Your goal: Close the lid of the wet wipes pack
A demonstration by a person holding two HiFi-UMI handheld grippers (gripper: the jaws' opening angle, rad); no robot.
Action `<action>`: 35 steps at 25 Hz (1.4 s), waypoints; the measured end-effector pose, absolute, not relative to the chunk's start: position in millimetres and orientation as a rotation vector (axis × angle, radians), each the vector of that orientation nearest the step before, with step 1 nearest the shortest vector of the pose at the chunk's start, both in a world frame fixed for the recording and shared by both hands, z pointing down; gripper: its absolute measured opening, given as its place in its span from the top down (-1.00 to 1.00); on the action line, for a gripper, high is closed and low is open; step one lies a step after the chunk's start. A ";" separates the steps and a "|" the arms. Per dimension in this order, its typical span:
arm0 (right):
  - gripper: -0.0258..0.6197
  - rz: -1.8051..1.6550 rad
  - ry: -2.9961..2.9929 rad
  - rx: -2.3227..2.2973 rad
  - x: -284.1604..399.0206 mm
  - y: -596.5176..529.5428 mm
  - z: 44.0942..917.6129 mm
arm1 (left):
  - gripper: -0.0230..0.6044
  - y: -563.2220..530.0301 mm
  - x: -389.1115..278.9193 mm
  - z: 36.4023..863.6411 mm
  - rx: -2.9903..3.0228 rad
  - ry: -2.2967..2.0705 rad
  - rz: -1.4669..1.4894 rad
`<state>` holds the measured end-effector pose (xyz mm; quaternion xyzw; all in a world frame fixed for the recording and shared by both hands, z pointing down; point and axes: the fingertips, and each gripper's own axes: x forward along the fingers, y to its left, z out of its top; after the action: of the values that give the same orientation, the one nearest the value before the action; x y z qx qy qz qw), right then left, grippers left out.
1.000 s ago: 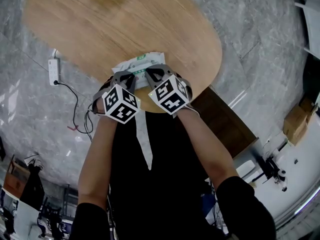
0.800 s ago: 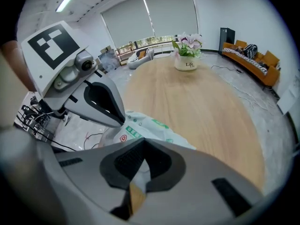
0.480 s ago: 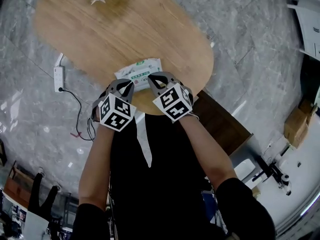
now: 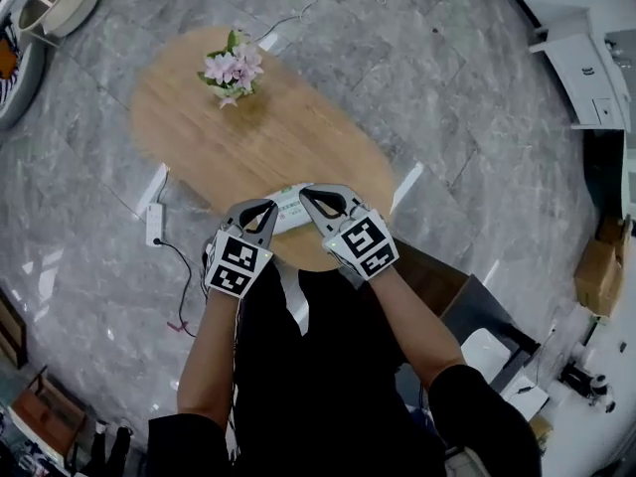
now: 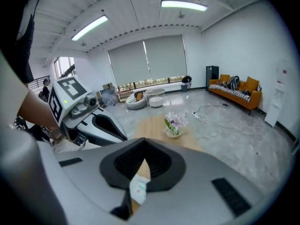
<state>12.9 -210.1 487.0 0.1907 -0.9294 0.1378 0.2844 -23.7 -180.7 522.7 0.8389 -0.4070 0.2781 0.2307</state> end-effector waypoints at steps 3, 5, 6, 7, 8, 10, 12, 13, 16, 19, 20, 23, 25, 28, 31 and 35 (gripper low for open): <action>0.89 0.287 -2.589 0.540 4.8 -214.5 412.8 | 0.86 -192.0 -29.3 451.0 2.391 -1.166 0.649; 0.89 0.245 -2.653 0.558 2.6 -211.3 364.1 | 0.86 -195.4 -33.0 401.0 2.447 -1.205 0.567; 0.89 0.229 -2.689 0.564 2.3 -208.6 340.0 | 0.86 -196.6 -34.6 376.6 2.477 -1.222 0.527; 0.89 0.210 -2.731 0.562 1.3 -206.5 316.1 | 0.86 -199.1 -36.2 353.1 2.512 -1.235 0.491; 0.89 0.184 -2.777 0.550 -0.8 -205.2 292.8 | 0.86 -203.0 -37.5 331.0 2.551 -1.241 0.462; 0.89 0.111 -2.856 0.521 -6.1 -202.5 250.7 | 0.87 -210.5 -38.3 291.3 2.634 -1.230 0.422; 0.89 0.065 -2.922 0.509 -8.2 -195.9 214.6 | 0.87 -210.2 -37.4 256.5 2.714 -1.206 0.373; 0.89 0.055 -2.956 0.511 -8.1 -192.1 196.6 | 0.87 -207.9 -37.3 239.3 2.747 -1.193 0.329; 0.89 0.039 -3.054 0.529 -5.1 -177.2 147.2 | 0.87 -192.7 -40.5 191.2 2.826 -1.172 0.187; 0.89 0.035 -3.146 0.557 1.5 -161.7 111.1 | 0.88 -176.5 -45.2 156.1 2.933 -1.174 0.148; 0.89 0.023 -3.162 0.571 4.1 -157.1 103.5 | 0.87 -171.8 -47.0 146.5 2.952 -1.163 0.111; 0.89 -0.009 -3.180 0.609 11.2 -144.4 95.9 | 0.88 -152.8 -53.6 126.3 2.965 -1.108 -0.067; 0.89 0.004 -3.192 0.651 18.7 -140.3 99.6 | 0.88 -139.7 -55.0 127.9 2.987 -1.089 -0.102; 0.89 0.044 -3.196 0.753 30.4 -137.3 107.0 | 0.88 -127.4 -58.7 140.5 2.966 -1.046 -0.134; 0.89 0.034 -3.174 0.774 29.4 -124.3 112.7 | 0.87 -116.8 -64.4 147.6 2.934 -0.980 -0.183; 0.88 -0.076 -3.143 0.777 24.6 -109.8 113.2 | 0.87 -114.5 -72.6 142.0 2.909 -0.868 -0.345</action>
<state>24.6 -109.8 113.2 0.2395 -0.9694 -0.0236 -0.0484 -72.6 -114.5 142.0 0.9512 -0.2839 -0.1127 0.0434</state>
